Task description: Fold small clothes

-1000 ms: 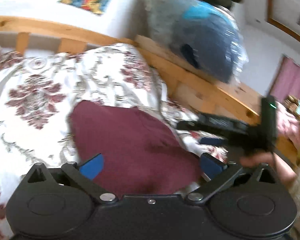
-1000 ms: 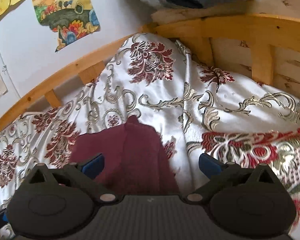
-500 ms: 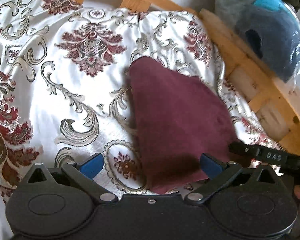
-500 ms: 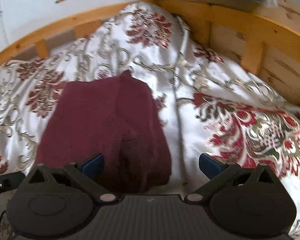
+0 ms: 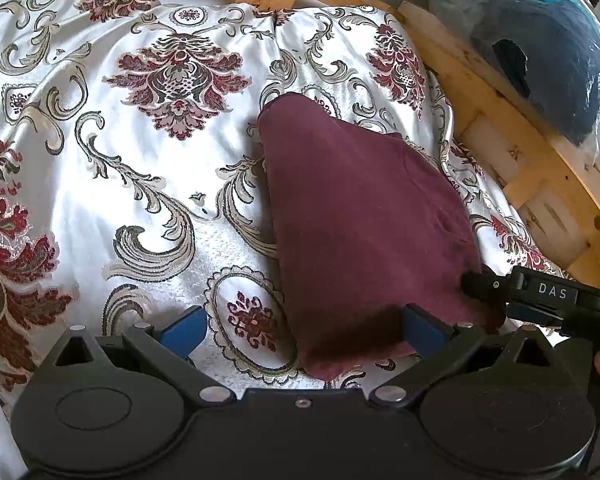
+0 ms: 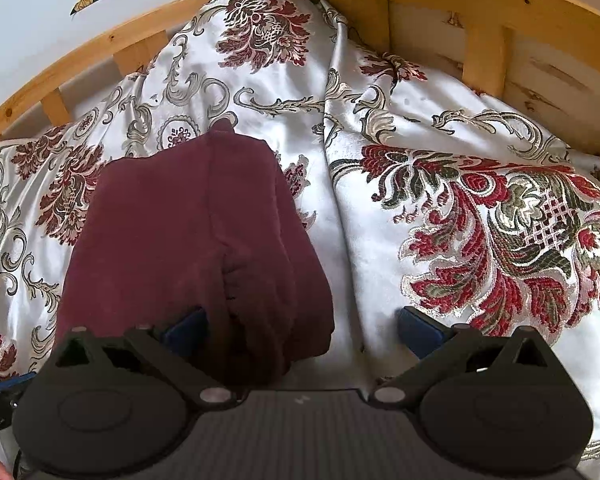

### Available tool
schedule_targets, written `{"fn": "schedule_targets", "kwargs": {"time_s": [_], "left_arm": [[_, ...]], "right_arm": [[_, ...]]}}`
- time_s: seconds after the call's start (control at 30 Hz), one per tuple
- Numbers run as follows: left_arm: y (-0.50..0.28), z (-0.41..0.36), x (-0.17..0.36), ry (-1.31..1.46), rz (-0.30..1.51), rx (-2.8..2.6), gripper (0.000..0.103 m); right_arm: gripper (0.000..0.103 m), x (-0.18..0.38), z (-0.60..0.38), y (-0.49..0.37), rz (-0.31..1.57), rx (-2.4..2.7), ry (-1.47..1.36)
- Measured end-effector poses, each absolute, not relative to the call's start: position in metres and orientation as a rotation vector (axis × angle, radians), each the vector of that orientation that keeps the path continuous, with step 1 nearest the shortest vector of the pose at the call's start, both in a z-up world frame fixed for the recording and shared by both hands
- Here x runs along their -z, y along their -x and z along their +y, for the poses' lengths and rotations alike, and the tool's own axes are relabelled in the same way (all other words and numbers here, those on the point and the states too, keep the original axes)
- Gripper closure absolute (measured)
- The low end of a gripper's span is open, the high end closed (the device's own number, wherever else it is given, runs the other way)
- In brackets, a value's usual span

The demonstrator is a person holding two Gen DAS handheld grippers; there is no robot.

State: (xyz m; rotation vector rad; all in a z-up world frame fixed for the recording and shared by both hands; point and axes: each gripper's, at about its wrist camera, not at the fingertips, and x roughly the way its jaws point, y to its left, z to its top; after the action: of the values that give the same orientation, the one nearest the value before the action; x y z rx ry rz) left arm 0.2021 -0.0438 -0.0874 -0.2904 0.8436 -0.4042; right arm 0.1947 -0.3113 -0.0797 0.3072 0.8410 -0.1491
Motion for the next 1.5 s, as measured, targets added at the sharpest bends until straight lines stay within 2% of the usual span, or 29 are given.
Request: {"fn": "schedule_targets", "kwargs": {"time_s": [0.47, 0.73, 0.9, 1.0, 1.07, 1.2, 1.3, 1.5], "left_arm": [[-0.203, -0.042, 0.090, 0.307, 0.855, 0.398, 0.001], [-0.203, -0.044, 0.089, 0.356, 0.855, 0.390, 0.001], [-0.209, -0.050, 0.089, 0.379, 0.828, 0.403, 0.001], [-0.213, -0.054, 0.092, 0.370, 0.819, 0.408, 0.001], [-0.217, -0.055, 0.096, 0.383, 0.831, 0.411, 0.001], [-0.223, -0.053, 0.104, 0.438, 0.869, 0.417, 0.001], [-0.226, -0.051, 0.108, 0.469, 0.882, 0.429, 0.001], [-0.232, -0.055, 0.112, 0.523, 0.913, 0.440, 0.001]], "right_arm": [[0.000, 0.079, -0.312, -0.194, 0.828, 0.144, -0.322], [0.000, 0.067, -0.325, -0.184, 0.692, 0.105, -0.422], [0.002, 0.067, -0.337, -0.215, 0.641, -0.037, -0.461], [0.009, 0.067, -0.339, -0.239, 0.612, -0.060, -0.399], [0.019, 0.066, -0.339, -0.255, 0.572, -0.084, -0.338], [0.024, 0.071, -0.339, -0.279, 0.546, -0.131, -0.241], [0.030, 0.082, -0.346, -0.295, 0.567, -0.147, -0.281], [0.049, 0.089, -0.347, -0.318, 0.594, -0.176, -0.317]]}}
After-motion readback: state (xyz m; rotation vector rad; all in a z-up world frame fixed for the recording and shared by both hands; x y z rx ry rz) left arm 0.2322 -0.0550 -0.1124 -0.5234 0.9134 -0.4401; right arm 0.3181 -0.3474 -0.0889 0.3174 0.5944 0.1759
